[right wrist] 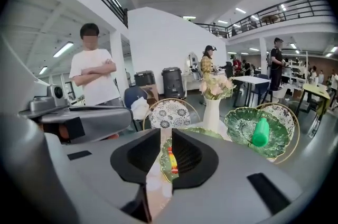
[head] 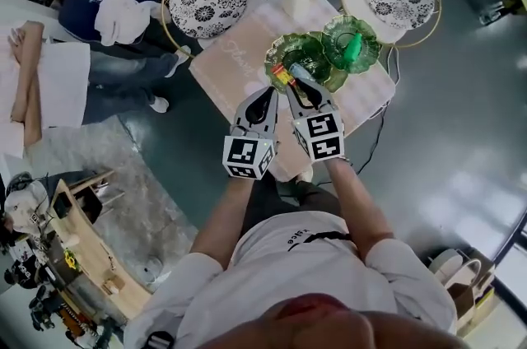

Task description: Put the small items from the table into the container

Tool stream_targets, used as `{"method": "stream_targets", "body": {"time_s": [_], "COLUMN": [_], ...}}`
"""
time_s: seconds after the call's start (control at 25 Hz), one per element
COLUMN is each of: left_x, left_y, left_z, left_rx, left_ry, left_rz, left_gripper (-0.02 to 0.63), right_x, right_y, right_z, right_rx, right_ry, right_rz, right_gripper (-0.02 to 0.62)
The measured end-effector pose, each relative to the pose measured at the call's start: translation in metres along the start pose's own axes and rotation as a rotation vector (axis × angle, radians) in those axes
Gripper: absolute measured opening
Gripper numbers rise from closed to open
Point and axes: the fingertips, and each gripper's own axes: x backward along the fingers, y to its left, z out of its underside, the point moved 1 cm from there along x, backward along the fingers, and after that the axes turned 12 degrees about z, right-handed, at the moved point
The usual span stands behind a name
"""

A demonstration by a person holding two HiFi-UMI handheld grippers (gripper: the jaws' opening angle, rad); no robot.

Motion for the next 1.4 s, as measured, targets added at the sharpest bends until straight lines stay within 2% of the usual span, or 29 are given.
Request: {"method": "stream_targets", "body": {"time_s": [0.2, 0.68, 1.08, 1.4], "left_x": [0.015, 0.040, 0.051, 0.055], "left_y": [-0.028, -0.109, -0.138, -0.148], "left_z": [-0.018, -0.068, -0.088, -0.085], "left_rx": [0.043, 0.017, -0.013, -0.011], "left_ry": [-0.010, -0.082, -0.118, -0.127], "left_rz": [-0.033, -0.025, -0.030, -0.042], "left_gripper": [0.006, 0.006, 0.006, 0.006], "right_x": [0.041, 0.129, 0.168, 0.179], "right_y": [0.000, -0.001, -0.003, -0.006], "right_z": [-0.021, -0.056, -0.066, -0.059], "right_rx": [0.001, -0.019, -0.014, -0.009], "right_ry": [-0.078, -0.231, -0.292, -0.295], "right_rz": [-0.047, -0.144, -0.175, -0.174], "right_gripper": [0.043, 0.014, 0.014, 0.014]}}
